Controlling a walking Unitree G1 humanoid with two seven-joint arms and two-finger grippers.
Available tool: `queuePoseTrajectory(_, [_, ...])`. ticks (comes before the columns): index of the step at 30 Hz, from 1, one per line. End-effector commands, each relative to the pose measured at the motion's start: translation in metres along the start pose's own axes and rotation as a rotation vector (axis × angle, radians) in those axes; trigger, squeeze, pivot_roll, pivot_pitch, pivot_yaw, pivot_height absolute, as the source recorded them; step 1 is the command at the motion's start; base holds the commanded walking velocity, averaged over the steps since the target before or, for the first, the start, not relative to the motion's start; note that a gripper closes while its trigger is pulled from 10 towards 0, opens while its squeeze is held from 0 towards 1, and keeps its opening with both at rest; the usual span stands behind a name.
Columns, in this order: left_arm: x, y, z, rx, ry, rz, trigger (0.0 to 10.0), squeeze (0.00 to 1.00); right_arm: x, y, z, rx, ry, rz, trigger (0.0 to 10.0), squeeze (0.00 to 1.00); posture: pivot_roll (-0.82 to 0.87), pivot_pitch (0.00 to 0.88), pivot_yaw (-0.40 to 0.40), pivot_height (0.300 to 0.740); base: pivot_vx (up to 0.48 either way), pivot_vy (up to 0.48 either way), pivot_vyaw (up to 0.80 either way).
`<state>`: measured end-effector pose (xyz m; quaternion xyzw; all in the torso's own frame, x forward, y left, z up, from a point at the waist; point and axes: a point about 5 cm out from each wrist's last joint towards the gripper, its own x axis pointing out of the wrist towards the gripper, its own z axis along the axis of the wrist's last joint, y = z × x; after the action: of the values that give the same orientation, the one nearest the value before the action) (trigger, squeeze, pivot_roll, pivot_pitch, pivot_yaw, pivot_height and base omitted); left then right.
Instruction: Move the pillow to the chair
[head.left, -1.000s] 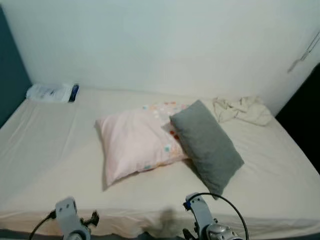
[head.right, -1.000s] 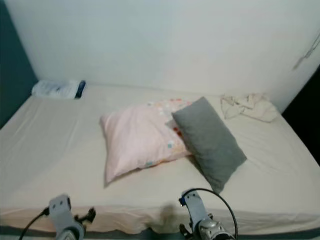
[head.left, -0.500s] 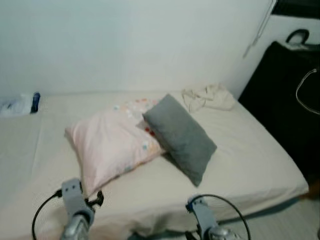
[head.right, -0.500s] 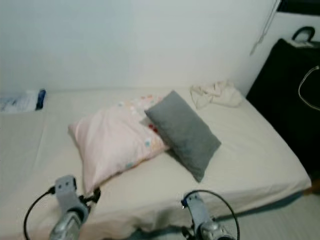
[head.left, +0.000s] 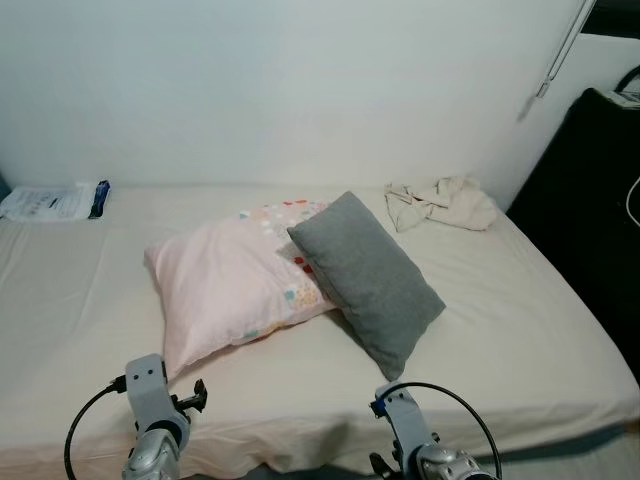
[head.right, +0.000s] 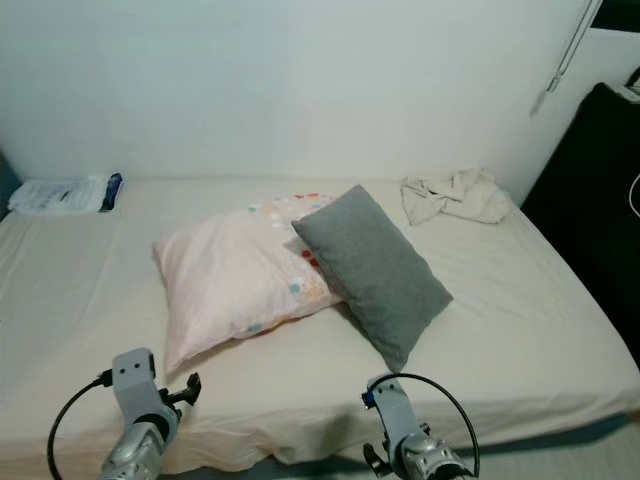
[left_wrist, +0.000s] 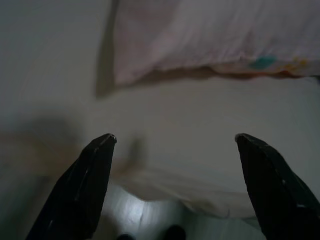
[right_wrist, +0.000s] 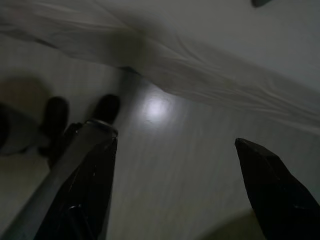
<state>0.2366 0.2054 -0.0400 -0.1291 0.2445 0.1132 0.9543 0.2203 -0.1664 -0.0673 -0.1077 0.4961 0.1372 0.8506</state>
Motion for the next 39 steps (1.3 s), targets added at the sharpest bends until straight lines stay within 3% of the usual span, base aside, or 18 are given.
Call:
queuePoseTrajectory(1, [-0.001,0.000,-0.004,0.002,0.013,0.001,10.0,0.00,0.000,0.001,-0.001,0.000,-0.002,0.002,10.0,0.00,-0.02,0.042,-0.103,0.710,0.000,-0.465,0.00])
queuePoseTrajectory(10, [-0.001,-0.003,-0.004,-0.003,0.014,-0.006,10.0,0.00,0.000,0.002,-0.001,0.002,-0.003,0.001,10.0,0.00,-0.02,0.043,-0.100,0.710,0.000,-0.440,0.00])
queuePoseTrajectory(23, [-0.004,0.004,-0.011,-0.032,0.051,0.051,10.0,0.00,0.000,0.001,0.002,-0.039,-0.018,-0.008,10.0,0.00,-0.03,0.042,-0.100,0.710,0.000,0.000,0.00])
queuePoseTrajectory(29, [0.006,-0.001,0.016,-0.044,-0.051,-0.011,10.0,0.00,0.000,0.001,0.004,-0.068,-0.026,0.004,10.0,0.00,-0.02,0.022,-0.113,0.710,0.000,-0.062,0.00])
queuePoseTrajectory(35, [0.012,-0.005,0.030,-0.012,-0.083,-0.005,10.0,0.00,0.000,0.001,0.003,-0.089,-0.021,0.006,10.0,0.00,-0.02,0.010,-0.117,0.710,0.000,-0.432,0.00])
queuePoseTrajectory(39, [0.014,-0.009,0.034,-0.033,-0.103,-0.009,10.0,0.00,0.000,0.001,0.004,-0.093,-0.028,0.004,10.0,0.00,-0.02,0.013,-0.114,0.710,0.000,0.000,0.00])
